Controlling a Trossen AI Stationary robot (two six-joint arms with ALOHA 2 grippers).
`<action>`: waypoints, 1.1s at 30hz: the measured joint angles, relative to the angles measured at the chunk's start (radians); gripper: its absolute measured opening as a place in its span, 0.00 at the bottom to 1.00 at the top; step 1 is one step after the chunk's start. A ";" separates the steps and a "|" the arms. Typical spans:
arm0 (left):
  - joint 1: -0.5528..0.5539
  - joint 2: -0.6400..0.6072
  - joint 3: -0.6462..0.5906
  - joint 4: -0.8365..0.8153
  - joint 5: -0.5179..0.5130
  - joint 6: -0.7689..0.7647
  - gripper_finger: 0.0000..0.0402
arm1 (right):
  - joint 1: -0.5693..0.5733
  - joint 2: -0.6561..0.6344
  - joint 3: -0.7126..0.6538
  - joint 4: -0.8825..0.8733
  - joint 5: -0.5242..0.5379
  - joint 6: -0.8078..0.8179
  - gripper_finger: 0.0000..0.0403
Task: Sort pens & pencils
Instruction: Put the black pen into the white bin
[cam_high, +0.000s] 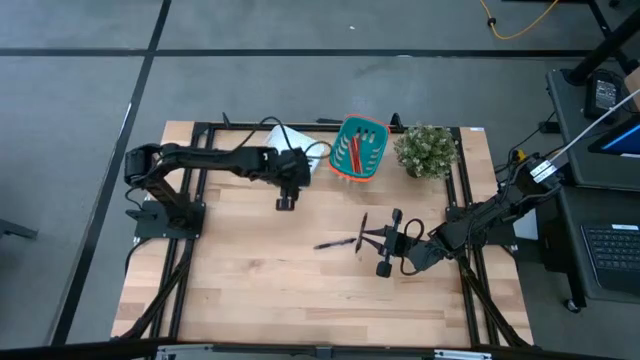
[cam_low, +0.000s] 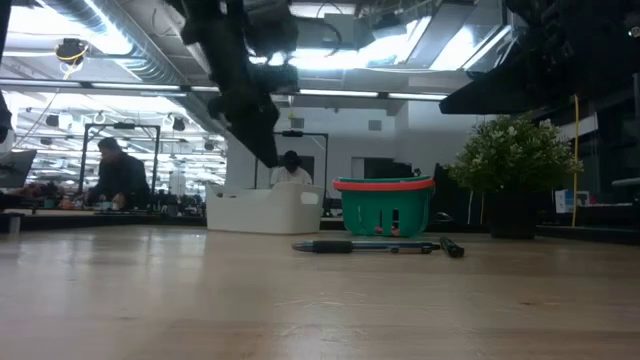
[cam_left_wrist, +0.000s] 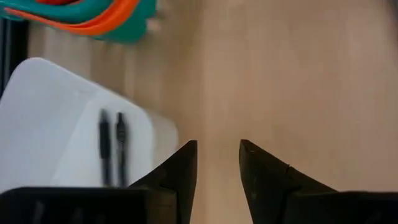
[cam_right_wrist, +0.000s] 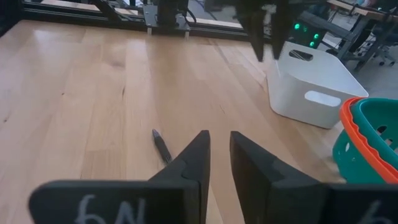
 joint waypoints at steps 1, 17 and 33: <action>-0.015 -0.006 0.001 -0.006 0.000 -0.020 0.28 | 0.000 0.000 0.000 0.000 0.000 0.001 0.16; -0.297 0.011 0.006 0.188 0.042 -0.307 0.28 | 0.000 -0.001 0.000 -0.017 -0.099 0.043 0.16; -0.348 0.203 0.006 0.355 0.056 -0.334 0.28 | 0.000 -0.003 0.000 -0.005 -0.104 0.043 0.16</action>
